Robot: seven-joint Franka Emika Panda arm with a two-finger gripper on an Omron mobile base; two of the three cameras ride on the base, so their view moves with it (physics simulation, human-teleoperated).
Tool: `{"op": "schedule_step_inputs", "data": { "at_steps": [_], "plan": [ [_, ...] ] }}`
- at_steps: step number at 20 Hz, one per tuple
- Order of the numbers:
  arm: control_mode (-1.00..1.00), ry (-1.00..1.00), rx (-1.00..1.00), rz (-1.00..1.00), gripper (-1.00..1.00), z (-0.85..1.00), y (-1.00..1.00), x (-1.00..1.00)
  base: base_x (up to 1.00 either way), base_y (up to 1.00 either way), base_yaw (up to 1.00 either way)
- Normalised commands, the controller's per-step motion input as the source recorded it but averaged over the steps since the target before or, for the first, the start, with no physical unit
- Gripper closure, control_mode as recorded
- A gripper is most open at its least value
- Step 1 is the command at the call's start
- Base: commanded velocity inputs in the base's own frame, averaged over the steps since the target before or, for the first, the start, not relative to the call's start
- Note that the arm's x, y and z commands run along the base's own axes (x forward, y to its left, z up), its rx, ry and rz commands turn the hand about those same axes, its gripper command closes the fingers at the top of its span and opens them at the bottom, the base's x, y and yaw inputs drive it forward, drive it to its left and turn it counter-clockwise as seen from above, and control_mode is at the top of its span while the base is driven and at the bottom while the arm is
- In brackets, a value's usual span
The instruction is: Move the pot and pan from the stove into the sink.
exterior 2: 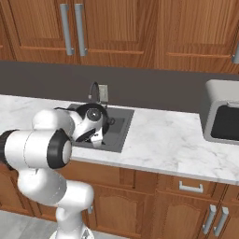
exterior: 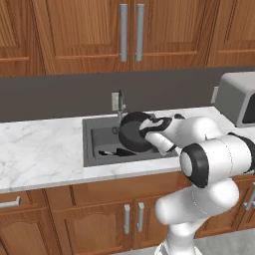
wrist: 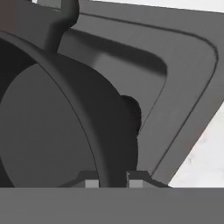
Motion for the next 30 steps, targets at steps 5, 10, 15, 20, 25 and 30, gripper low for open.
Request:
{"op": "schedule_step_inputs", "data": {
  "at_steps": [5,10,15,20,25,30],
  "plan": [
    [-1.00,0.13,0.00,0.00,1.00,-0.12,0.07,0.69,0.00,0.00,0.00],
    [-1.00,0.00,0.00,0.00,1.00,-0.01,0.01,0.03,0.00,0.00,0.00],
    [-1.00,0.03,0.00,0.00,1.00,-0.24,0.07,0.33,0.00,0.00,0.00],
    [-1.00,0.02,0.00,0.00,1.00,-0.25,0.06,0.53,0.00,0.00,0.00],
    [-1.00,0.02,0.00,0.00,1.00,-0.22,0.04,0.64,0.00,0.00,0.00],
    [-1.00,0.01,-0.02,0.00,1.00,-0.45,0.07,0.47,0.00,0.00,0.00]
  ]
}}
